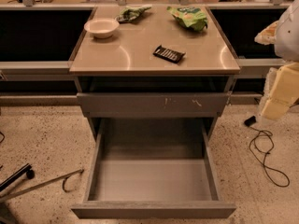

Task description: Place rxbar chocolate into middle drawer

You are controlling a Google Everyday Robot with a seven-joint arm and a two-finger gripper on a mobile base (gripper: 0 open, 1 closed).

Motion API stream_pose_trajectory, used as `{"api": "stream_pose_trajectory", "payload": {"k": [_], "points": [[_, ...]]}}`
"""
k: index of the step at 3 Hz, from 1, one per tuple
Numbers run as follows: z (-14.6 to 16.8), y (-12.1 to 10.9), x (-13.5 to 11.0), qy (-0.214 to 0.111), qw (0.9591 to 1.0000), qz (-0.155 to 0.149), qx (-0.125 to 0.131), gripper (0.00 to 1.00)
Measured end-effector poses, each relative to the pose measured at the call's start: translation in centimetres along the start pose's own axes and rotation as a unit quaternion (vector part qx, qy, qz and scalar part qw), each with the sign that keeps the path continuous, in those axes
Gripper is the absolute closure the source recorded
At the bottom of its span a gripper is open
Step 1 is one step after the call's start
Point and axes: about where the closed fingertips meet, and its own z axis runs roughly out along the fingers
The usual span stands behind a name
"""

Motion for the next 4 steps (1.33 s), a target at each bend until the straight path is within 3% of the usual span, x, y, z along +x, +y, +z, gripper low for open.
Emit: {"api": "stream_pose_trajectory", "payload": {"k": [1, 2, 4], "points": [[0.2, -0.5, -0.2, -0.002, 1.0, -0.004, 0.004, 0.0], [1.6, -2.8, -1.4, -0.006, 0.9995, -0.028, 0.015, 0.0], [6.1, -14.5, -6.7, -0.016, 0.9936, -0.092, 0.064, 0.0]]}}
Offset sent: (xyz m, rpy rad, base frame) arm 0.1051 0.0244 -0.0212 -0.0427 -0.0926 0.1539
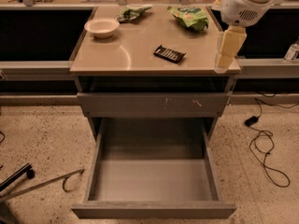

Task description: Place rxbar chocolate into middle drawer

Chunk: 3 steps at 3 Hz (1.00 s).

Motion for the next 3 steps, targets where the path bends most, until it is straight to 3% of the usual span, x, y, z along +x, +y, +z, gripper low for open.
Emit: {"api": "stream_pose_trajectory", "payload": {"k": [1, 3], "points": [[0.0, 0.0, 0.0, 0.0, 1.0, 0.0, 0.0, 0.0], [2.9, -3.7, -2.8, -0.019, 0.9994, -0.027, 0.007, 0.0]]}}
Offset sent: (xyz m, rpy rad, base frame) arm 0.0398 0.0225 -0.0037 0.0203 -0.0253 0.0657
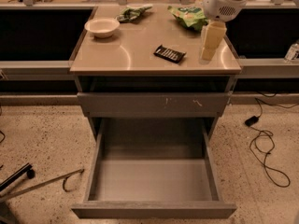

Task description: Place rxbar chocolate into middle drawer

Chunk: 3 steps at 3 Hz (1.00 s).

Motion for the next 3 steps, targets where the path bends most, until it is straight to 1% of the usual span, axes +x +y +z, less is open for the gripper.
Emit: {"api": "stream_pose_trajectory", "payload": {"k": [1, 2, 3], "points": [[2.8, -3.5, -0.4, 0.019, 0.9992, 0.033, 0.009, 0.0], [5.5, -5.7, 0.0, 0.045, 0.9954, 0.084, 0.006, 0.0], [8.4, -6.9, -0.5, 0.052, 0.9912, 0.121, -0.007, 0.0]]}}
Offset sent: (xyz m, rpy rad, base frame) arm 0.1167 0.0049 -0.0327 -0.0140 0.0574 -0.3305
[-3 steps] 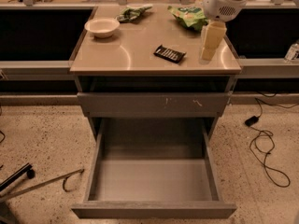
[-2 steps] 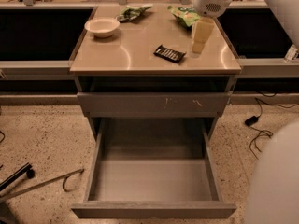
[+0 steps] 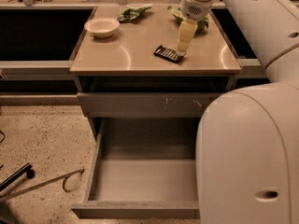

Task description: Place rxbar chocolate into middle drawer

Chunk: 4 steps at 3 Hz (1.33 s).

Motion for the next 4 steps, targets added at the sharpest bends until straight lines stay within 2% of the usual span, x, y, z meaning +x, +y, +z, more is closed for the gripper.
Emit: {"api": "stream_pose_trajectory", "payload": {"k": [1, 2, 3, 4], "points": [[2.5, -0.1, -0.9, -0.012, 0.9996, 0.007, -0.025, 0.0], [6.1, -0.1, -2.0, -0.089, 0.9937, 0.025, -0.063, 0.0], [6.2, -0.1, -2.0, -0.089, 0.9937, 0.026, -0.063, 0.0], [7.8, -0.5, -3.1, -0.088, 0.9932, 0.036, -0.066, 0.0]]}}
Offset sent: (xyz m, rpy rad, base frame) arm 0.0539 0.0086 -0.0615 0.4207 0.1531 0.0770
